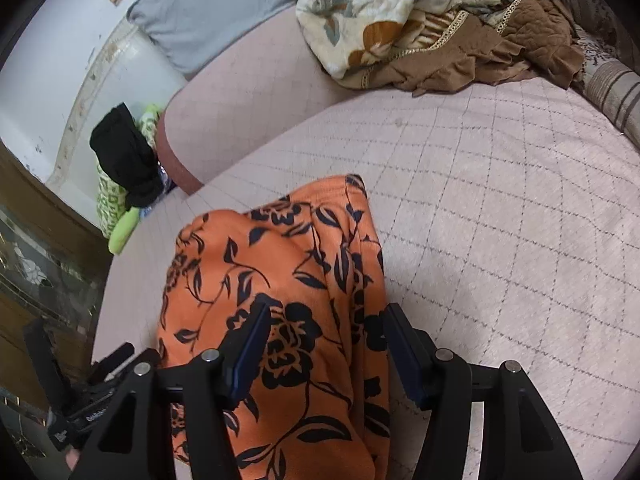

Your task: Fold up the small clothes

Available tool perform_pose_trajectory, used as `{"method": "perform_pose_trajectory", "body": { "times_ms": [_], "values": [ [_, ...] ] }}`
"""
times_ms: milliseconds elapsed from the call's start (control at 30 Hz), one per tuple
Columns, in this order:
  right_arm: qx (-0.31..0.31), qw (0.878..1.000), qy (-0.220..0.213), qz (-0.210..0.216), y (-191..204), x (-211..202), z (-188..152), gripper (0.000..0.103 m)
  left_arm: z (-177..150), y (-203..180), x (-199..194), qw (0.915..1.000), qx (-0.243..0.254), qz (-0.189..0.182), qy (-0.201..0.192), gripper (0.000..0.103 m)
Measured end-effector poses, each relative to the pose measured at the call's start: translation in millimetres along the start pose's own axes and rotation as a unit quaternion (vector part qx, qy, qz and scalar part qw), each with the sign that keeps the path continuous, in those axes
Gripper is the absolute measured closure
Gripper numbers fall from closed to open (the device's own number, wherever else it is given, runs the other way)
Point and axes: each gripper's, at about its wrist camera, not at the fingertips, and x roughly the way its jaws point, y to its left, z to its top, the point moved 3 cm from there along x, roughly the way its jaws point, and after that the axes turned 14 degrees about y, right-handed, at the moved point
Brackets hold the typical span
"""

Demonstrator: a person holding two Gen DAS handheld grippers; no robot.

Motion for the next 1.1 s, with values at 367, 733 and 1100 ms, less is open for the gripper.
{"method": "perform_pose_trajectory", "body": {
  "times_ms": [367,733,1100],
  "values": [
    [0.009,1.0,0.012,0.006,-11,5,-1,0.041,0,10,18,0.9937,-0.02,-0.091,0.063,0.0],
    [0.035,0.997,0.061,0.043,-27,28,-5,0.04,-5,-3,31,0.9847,-0.001,-0.142,0.1,0.0],
    [0.046,0.993,0.065,0.09,-17,46,-7,0.038,-3,-20,29,0.9879,0.027,-0.124,0.089,0.006]
  ]
}}
